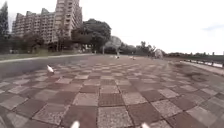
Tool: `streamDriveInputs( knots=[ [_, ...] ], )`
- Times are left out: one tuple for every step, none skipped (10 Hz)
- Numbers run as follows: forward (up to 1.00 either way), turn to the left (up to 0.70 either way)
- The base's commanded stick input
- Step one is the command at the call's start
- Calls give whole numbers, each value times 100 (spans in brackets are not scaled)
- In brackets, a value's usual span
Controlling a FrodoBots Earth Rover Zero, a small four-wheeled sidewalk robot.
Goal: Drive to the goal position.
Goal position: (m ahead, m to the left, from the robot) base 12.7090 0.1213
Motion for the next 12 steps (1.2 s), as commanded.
streamDriveInputs(
  knots=[
    [70, 0],
    [70, 0],
    [70, 0],
    [70, 0],
    [70, 0],
    [70, 0],
    [70, 0],
    [70, 0],
    [70, 0],
    [70, 35],
    [70, 35],
    [70, 35]
  ],
)
